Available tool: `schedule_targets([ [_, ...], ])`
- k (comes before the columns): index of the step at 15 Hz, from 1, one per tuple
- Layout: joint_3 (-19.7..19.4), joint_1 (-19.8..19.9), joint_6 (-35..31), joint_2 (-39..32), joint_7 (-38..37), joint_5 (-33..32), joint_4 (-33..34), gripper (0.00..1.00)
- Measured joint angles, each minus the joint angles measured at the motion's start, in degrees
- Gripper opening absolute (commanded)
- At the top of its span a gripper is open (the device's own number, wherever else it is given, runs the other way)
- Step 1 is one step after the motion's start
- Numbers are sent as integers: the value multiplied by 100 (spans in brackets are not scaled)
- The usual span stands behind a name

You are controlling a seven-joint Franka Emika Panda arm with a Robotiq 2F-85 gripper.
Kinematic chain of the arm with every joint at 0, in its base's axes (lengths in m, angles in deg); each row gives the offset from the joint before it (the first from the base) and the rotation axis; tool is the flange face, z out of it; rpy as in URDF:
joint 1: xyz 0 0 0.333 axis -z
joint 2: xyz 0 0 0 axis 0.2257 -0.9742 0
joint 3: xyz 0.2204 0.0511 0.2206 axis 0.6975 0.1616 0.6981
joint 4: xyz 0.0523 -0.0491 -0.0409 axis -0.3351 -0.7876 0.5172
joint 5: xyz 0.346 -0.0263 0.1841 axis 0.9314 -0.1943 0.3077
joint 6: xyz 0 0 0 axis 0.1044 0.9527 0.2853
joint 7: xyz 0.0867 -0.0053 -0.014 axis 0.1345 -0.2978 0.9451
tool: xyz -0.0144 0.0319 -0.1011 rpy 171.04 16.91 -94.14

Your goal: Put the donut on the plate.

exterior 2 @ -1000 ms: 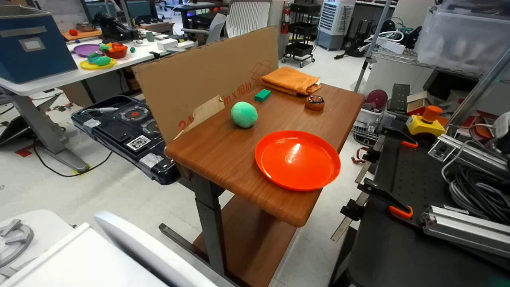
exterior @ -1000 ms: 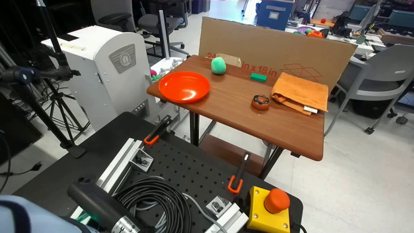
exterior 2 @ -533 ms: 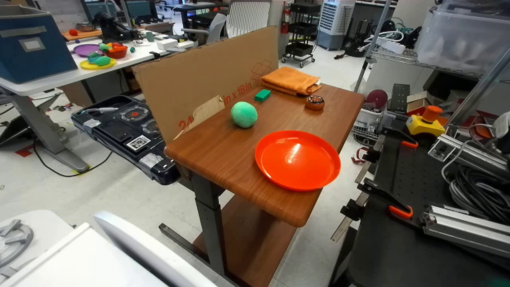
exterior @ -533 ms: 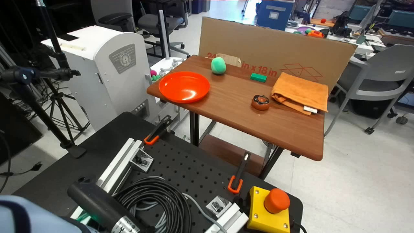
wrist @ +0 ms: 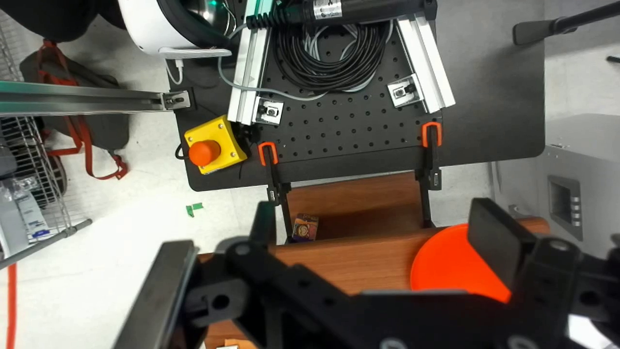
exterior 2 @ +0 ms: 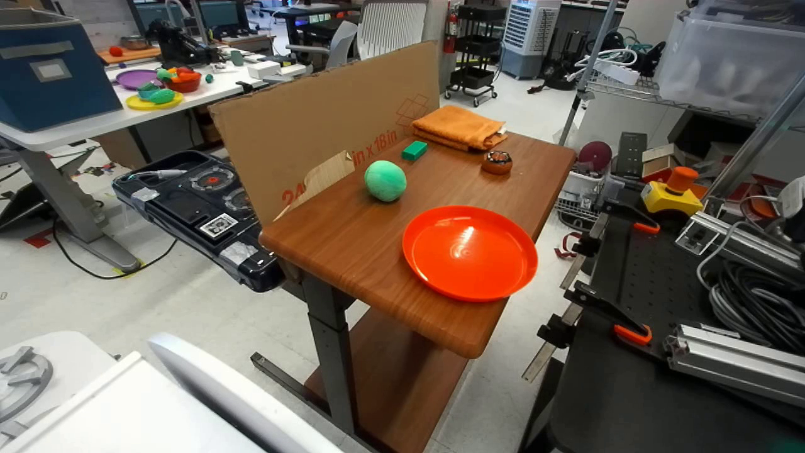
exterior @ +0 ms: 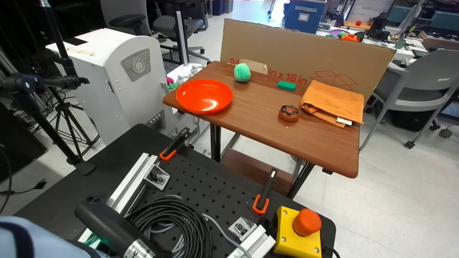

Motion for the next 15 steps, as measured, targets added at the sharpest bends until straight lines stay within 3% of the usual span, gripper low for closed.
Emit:
schedule_targets([
  [5, -60, 80, -501, -329, -63, -17, 8, 100],
  [9, -293, 140, -1559, -1068, -63, -2, 104, 100],
  [15, -528, 324, -3429, -2717, -338, 130, 364, 100],
])
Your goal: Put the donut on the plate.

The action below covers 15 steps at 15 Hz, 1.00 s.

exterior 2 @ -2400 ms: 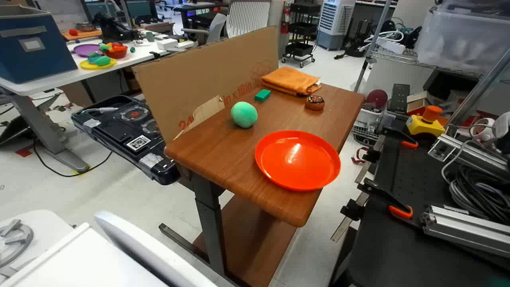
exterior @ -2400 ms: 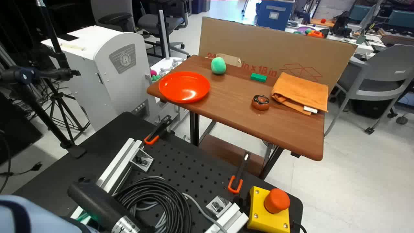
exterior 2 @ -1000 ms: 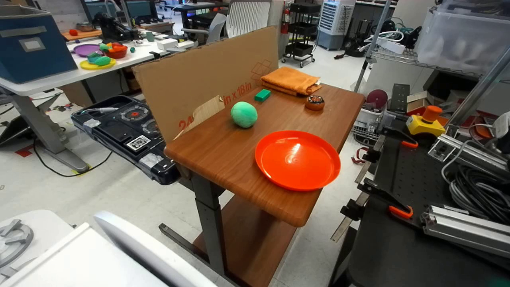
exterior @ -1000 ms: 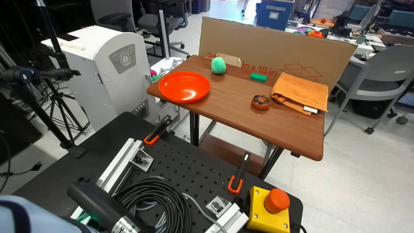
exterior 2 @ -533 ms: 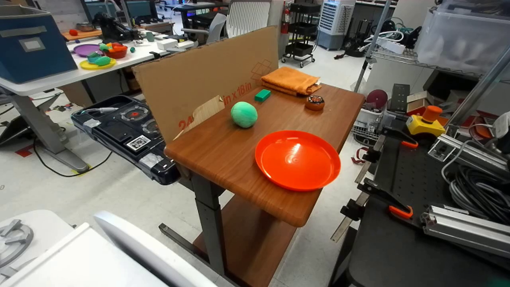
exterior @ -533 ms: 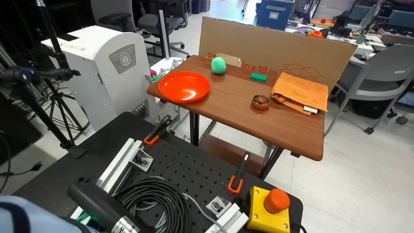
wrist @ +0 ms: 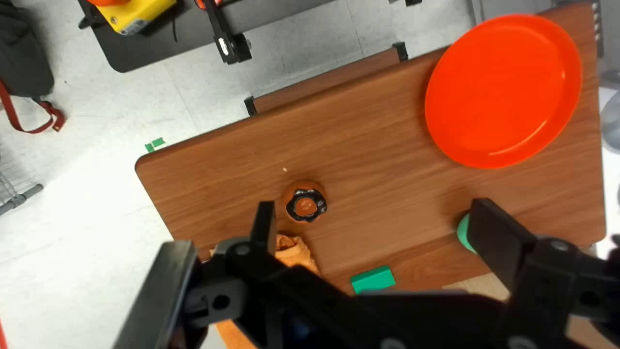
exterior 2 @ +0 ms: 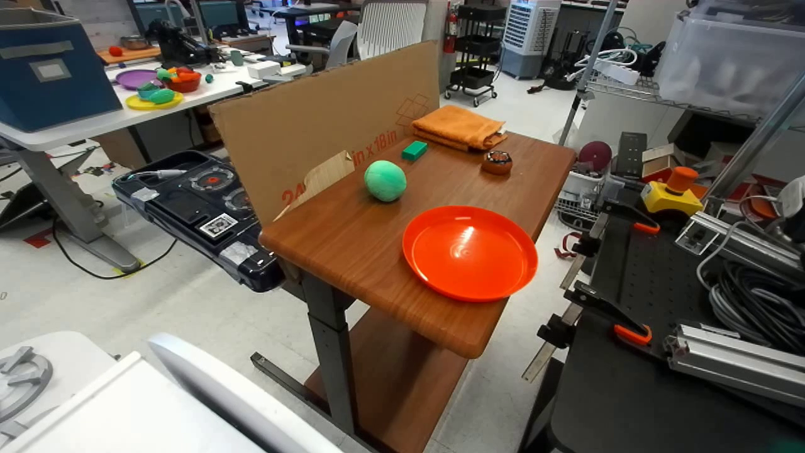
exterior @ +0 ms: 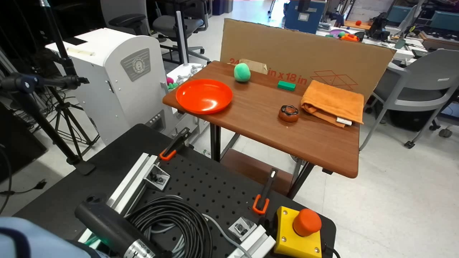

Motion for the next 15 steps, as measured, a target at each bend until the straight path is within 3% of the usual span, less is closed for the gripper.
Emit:
schedule_targets([
  [4, -15, 105, -1160, -1213, -446, 0, 165, 100],
  [7, -42, 121, -1615, -2045, -769, -11, 418, 100],
  [15, -384, 51, -1709, -3676, -1502, -396, 1242, 100],
])
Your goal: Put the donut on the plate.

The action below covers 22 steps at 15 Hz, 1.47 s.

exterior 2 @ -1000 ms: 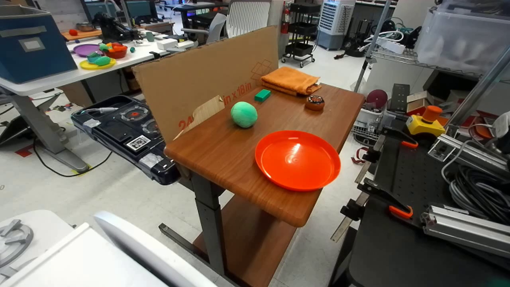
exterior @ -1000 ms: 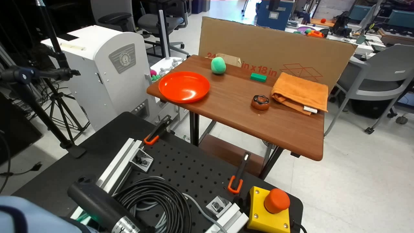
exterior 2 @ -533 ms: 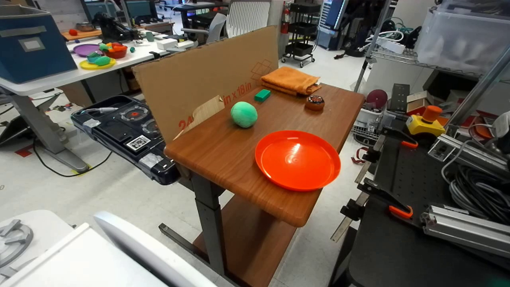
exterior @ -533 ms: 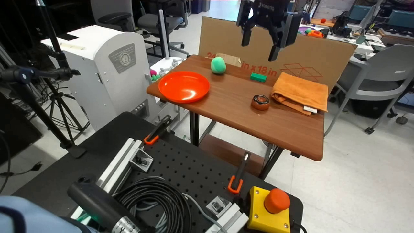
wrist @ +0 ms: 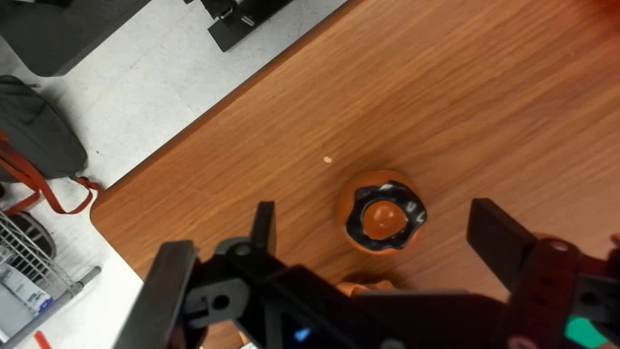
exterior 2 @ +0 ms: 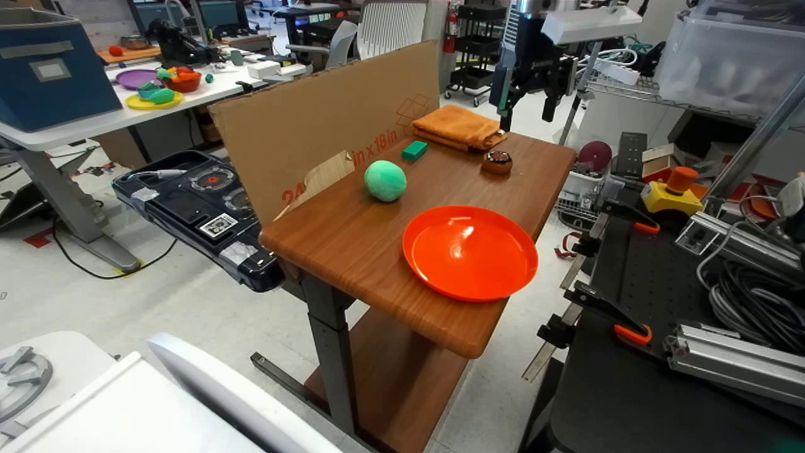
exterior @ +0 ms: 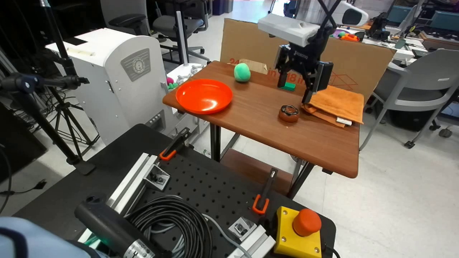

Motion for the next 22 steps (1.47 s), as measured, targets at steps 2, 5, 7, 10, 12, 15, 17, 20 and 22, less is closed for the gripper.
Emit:
schedule_targets([
  [2, -136, -77, 27, -338, -198, -100, 228, 100],
  [5, -265, -186, 148, -763, -361, -104, 580, 100],
  [7, -311, -262, 252, -994, -451, -103, 791, 100],
  [10, -353, -367, 460, -1294, -555, -103, 1075, 100],
  [12, -356, -406, 585, -1461, -603, -99, 1249, 100],
  [15, -364, -434, 682, -1687, -660, -98, 1494, 100],
  [17, -372, -453, 718, -1818, -688, -98, 1649, 100],
  [20, -379, -479, 782, -1955, -700, -84, 1848, 100],
  [22, -379, -489, 794, -2001, -700, -83, 1923, 100],
])
